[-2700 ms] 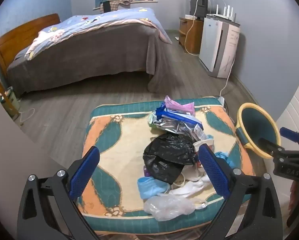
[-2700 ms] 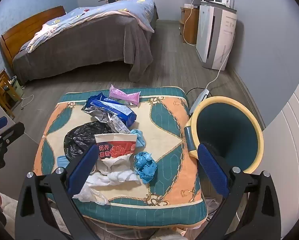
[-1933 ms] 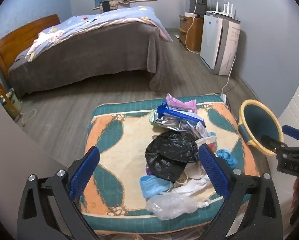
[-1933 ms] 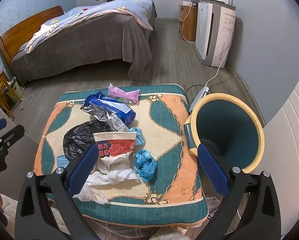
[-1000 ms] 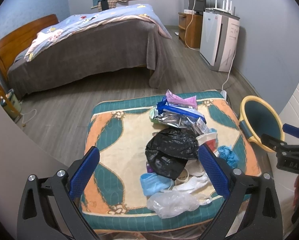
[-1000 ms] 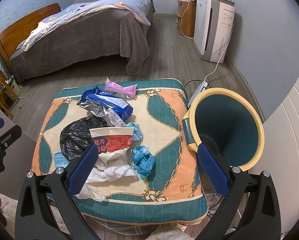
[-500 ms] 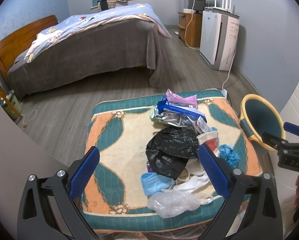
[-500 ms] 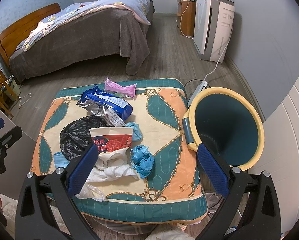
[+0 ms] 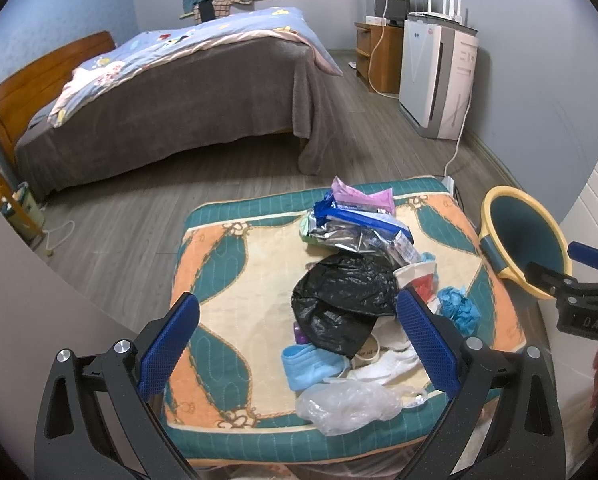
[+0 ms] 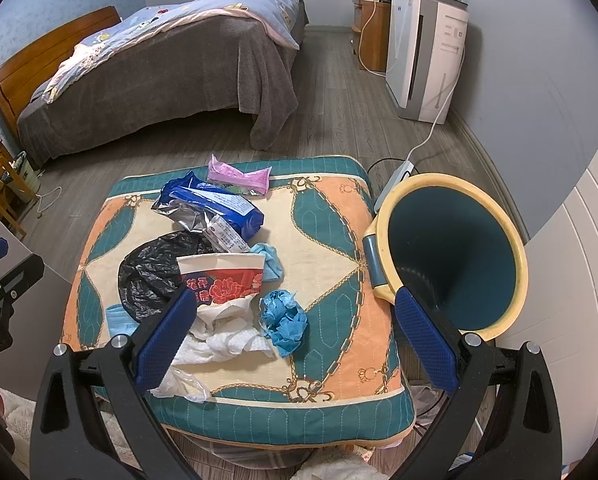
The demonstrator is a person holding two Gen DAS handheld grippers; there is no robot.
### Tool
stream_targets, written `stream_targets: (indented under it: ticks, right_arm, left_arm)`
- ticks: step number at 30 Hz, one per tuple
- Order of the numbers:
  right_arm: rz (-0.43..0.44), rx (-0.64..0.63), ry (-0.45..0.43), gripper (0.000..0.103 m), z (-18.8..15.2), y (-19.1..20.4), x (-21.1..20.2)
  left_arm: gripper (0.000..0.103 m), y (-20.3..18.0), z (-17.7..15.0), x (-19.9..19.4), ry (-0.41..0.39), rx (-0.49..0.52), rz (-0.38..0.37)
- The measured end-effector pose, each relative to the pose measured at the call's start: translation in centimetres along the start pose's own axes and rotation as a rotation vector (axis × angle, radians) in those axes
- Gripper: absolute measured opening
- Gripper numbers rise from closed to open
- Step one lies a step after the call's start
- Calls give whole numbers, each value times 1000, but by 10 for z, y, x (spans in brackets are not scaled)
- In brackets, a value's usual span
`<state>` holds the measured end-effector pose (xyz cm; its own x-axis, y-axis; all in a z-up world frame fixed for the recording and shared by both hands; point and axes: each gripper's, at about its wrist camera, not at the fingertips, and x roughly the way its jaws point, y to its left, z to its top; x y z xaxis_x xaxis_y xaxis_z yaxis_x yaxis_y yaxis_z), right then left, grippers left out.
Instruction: Collect trash
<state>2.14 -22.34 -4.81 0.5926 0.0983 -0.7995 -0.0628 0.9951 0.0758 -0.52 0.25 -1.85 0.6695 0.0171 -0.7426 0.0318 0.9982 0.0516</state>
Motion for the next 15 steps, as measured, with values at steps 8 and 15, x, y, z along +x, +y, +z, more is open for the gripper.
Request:
stream_targets:
  ticks: [8,15]
  right_arm:
    - [0,1,3,98,0,-1,1]
    - [-33,-7,3,98,-3,0,2]
  left_arm:
    - [98,0,-1,1,0,-1,-1]
    - [98,6,-4,3,6,-17,9]
